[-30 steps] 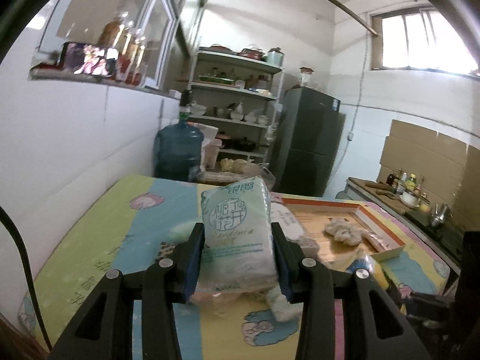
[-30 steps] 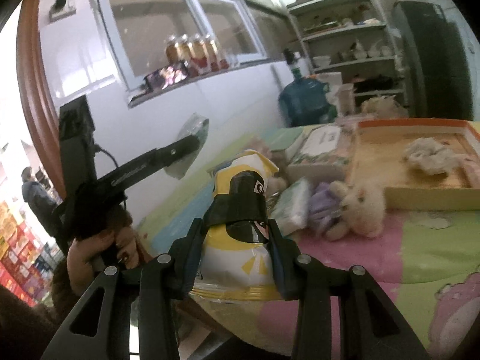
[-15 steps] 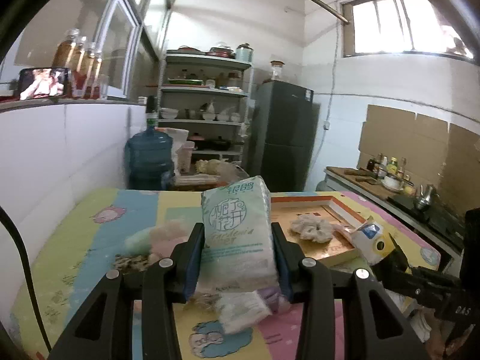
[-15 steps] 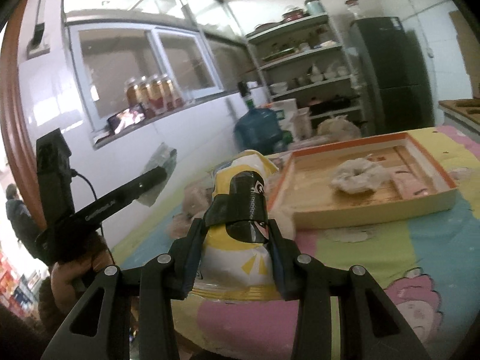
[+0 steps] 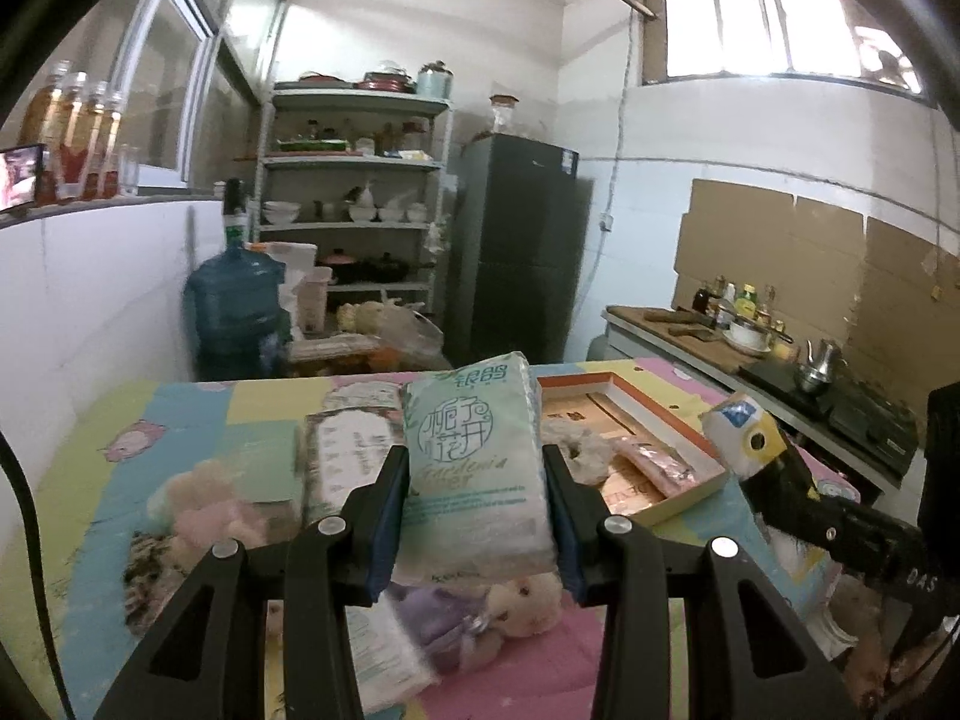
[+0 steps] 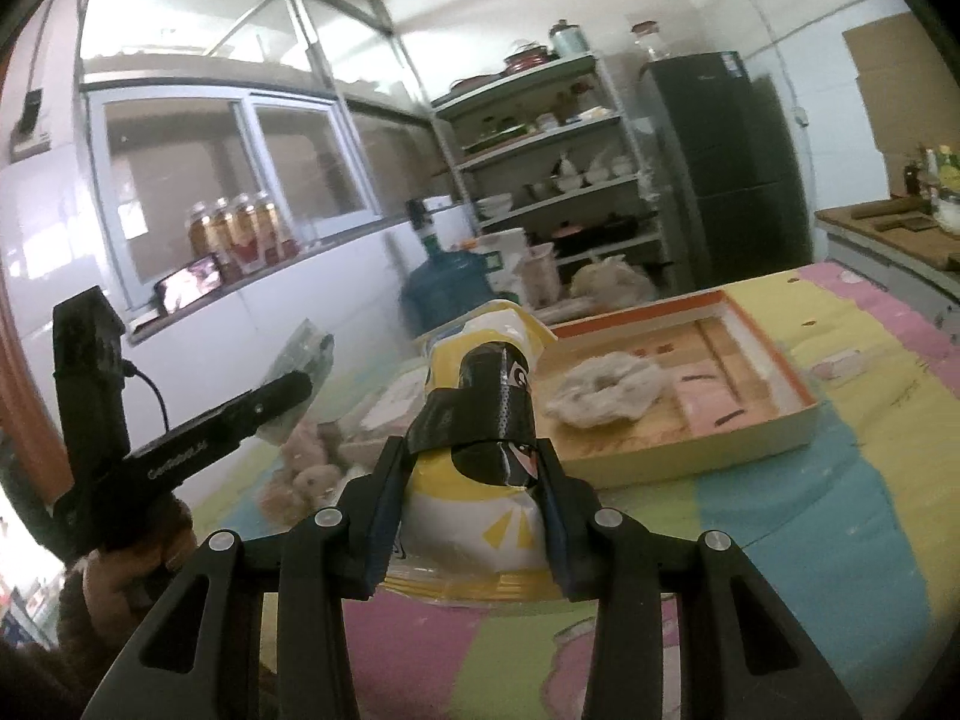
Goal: Organize soft objects
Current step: 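Carry the tissue pack with the left tool while the right tool carries the snack bag, then lower the tissue pack into the tray with the left tool while the right releases the bag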
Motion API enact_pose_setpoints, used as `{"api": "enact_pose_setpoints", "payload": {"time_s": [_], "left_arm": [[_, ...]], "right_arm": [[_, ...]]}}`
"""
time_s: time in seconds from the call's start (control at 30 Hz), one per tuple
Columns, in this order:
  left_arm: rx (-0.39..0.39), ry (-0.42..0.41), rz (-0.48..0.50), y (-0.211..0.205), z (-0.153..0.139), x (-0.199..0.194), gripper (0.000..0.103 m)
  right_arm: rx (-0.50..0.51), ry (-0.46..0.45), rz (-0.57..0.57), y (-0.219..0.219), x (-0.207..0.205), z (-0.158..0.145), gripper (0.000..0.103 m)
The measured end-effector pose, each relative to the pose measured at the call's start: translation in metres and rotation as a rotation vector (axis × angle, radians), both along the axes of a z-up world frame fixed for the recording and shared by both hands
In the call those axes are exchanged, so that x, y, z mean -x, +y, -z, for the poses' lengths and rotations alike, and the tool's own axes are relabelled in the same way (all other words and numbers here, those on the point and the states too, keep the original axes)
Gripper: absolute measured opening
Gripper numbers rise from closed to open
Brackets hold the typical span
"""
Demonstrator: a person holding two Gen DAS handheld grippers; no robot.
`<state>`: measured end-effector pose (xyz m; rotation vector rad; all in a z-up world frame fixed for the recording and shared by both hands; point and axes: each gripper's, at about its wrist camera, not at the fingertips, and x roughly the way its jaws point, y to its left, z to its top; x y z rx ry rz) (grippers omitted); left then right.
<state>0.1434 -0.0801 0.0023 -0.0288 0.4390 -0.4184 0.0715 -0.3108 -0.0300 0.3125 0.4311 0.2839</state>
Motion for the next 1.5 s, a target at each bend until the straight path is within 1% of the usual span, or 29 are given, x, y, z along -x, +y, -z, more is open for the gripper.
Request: {"api": "enact_pose_setpoints", "payload": {"time_s": [0.27, 0.53, 0.7, 0.93, 1.1, 1.2, 1.5], "left_arm": [[0.009, 0.064, 0.056, -0.031, 0.004, -0.036, 0.043], [0.035, 0.158, 0.056, -0.054, 0.009, -0.080, 0.043], [0.021, 0.206, 0.034, -0.066, 0.018, -0.104, 0.043], [0.022, 0.320, 0.021, -0.075, 0.041, -0.134, 0.043], [0.016, 0.390, 0.021, -0.078, 0.055, -0.145, 0.043], [0.007, 0.414, 0.023, -0.082, 0.060, -0.149, 0.043], [-0.025, 0.425, 0.030, -0.089, 0.064, -0.151, 0.043]], "right_arm": [[0.033, 0.014, 0.043, -0.032, -0.025, -0.009, 0.042], [0.034, 0.067, 0.069, -0.052, -0.062, -0.007, 0.042], [0.027, 0.106, 0.095, -0.062, -0.084, 0.001, 0.042], [0.008, 0.181, 0.100, -0.071, -0.116, 0.018, 0.042], [0.014, 0.232, 0.091, -0.070, -0.135, 0.029, 0.042], [0.027, 0.255, 0.086, -0.067, -0.144, 0.034, 0.042], [0.060, 0.308, 0.080, -0.060, -0.159, 0.051, 0.043]]}}
